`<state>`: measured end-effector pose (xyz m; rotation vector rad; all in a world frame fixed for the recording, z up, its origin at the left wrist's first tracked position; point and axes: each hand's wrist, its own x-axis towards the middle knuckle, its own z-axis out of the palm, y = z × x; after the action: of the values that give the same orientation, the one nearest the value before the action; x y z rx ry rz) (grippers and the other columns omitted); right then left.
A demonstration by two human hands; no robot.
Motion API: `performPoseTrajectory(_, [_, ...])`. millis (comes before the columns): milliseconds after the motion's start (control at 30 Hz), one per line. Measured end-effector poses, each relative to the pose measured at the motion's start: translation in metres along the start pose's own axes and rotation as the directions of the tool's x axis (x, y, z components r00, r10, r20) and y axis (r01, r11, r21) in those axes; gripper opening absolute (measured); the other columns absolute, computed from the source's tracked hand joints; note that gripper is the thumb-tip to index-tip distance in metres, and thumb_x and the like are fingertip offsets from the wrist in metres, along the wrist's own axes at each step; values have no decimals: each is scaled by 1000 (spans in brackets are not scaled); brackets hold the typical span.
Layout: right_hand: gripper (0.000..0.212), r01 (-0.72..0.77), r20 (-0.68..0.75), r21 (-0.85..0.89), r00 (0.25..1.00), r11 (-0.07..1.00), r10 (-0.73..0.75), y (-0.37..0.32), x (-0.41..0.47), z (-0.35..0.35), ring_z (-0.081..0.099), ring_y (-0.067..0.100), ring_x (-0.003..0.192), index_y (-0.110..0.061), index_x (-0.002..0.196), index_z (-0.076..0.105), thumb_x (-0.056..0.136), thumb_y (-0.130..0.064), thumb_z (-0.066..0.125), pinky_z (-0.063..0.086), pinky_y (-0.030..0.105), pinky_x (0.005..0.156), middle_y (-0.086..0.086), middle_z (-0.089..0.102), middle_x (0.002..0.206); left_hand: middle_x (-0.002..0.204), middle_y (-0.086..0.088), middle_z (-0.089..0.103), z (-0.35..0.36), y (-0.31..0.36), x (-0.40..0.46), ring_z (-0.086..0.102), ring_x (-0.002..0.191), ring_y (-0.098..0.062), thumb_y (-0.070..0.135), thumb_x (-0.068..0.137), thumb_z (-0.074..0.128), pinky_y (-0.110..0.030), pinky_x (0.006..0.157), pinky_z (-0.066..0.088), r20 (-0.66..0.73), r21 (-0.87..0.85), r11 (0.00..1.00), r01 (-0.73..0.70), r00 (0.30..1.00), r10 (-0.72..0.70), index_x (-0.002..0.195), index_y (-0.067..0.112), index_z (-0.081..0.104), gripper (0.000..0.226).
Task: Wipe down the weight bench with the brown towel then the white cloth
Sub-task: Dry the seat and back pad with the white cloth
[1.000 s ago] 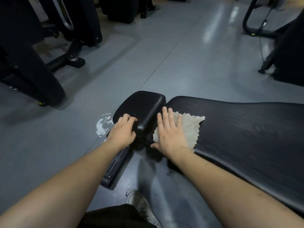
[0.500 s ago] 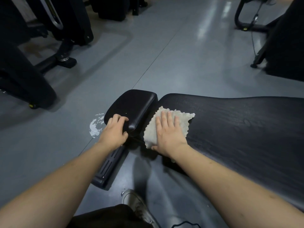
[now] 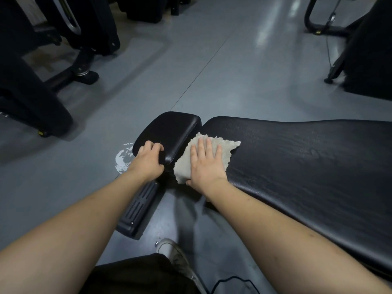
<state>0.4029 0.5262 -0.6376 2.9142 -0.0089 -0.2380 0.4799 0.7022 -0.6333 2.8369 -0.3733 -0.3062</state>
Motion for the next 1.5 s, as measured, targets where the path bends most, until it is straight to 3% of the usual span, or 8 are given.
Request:
performPoseTrajectory(200, [117, -50, 14, -35, 999, 998, 50, 30, -37, 6, -13, 49, 150, -4, 156, -14, 88, -70, 55, 6, 69, 118, 26, -15, 164, 139, -7, 30, 0, 20, -17, 34, 125, -29, 21, 90, 59, -45, 98, 45, 53, 88, 995, 42, 998, -47, 145, 19, 35, 60])
performPoseTrajectory(400, [121, -111, 14, -73, 994, 991, 112, 79, -89, 10, -12, 47, 151, -4, 155, -17, 87, -69, 57, 7, 69, 117, 24, -15, 165, 139, -5, 33, 1, 53, -33, 38, 126, -27, 17, 89, 58, -44, 103, 43, 106, 77, 983, -165, 982, 157, 149, 18, 35, 64])
performPoseTrajectory(533, [121, -154, -12, -80, 988, 985, 153, 112, -128, 14, -10, 47, 151, -4, 156, -15, 86, -68, 59, 9, 68, 117, 25, -13, 165, 139, -5, 28, 0, 80, -39, 53, 114, -35, 16, 88, 59, -48, 98, 49, 181, 12, 996, -87, 980, 84, 147, 13, 33, 64])
performPoseTrajectory(667, [119, -154, -38, -105, 988, 983, 151, 126, -149, 19, -8, 48, 151, -2, 156, -13, 87, -69, 57, 10, 68, 117, 26, -12, 164, 139, -2, 28, -5, 74, -32, 59, 105, -30, 24, 85, 70, -46, 92, 53, 209, 1, 996, -93, 974, 90, 149, 18, 32, 75])
performPoseTrajectory(900, [114, -135, -58, -169, 990, 976, 127, 114, -130, 22, -2, 53, 150, 2, 156, -7, 90, -68, 53, 14, 70, 116, 33, -8, 162, 131, 2, 41, -9, 60, -17, 59, 108, -20, 30, 77, 84, -41, 95, 54, 210, -43, 984, -173, 961, 178, 146, 21, 42, 81])
performPoseTrajectory(1167, [101, -90, -67, -201, 995, 975, 78, 82, -81, 25, 1, 56, 149, 3, 156, -5, 97, -51, 57, 14, 71, 115, 34, -6, 162, 128, 5, 45, -7, 52, -9, 57, 117, -18, 30, 74, 88, -41, 99, 52, 203, -74, 973, -221, 951, 231, 141, 22, 45, 80])
performPoseTrajectory(1367, [104, -69, -45, -172, 997, 983, 62, 80, -78, 23, 0, 55, 149, -1, 157, -5, 94, -53, 60, 14, 72, 115, 31, -5, 163, 140, -1, 34, -5, 64, -27, 59, 113, -28, 43, 83, 78, -43, 92, 54, 218, 113, 967, -230, 955, 202, 151, 18, 30, 87])
performPoseTrajectory(1500, [101, -22, -10, -169, 1000, 985, 21, 93, -101, 11, -5, 52, 150, -5, 157, -11, 97, -55, 52, 13, 72, 115, 28, -13, 164, 149, -2, 29, -3, 82, -49, 46, 128, -26, 38, 92, 67, -43, 97, 50, 167, 180, 931, -317, 943, 289, 156, 25, 19, 81])
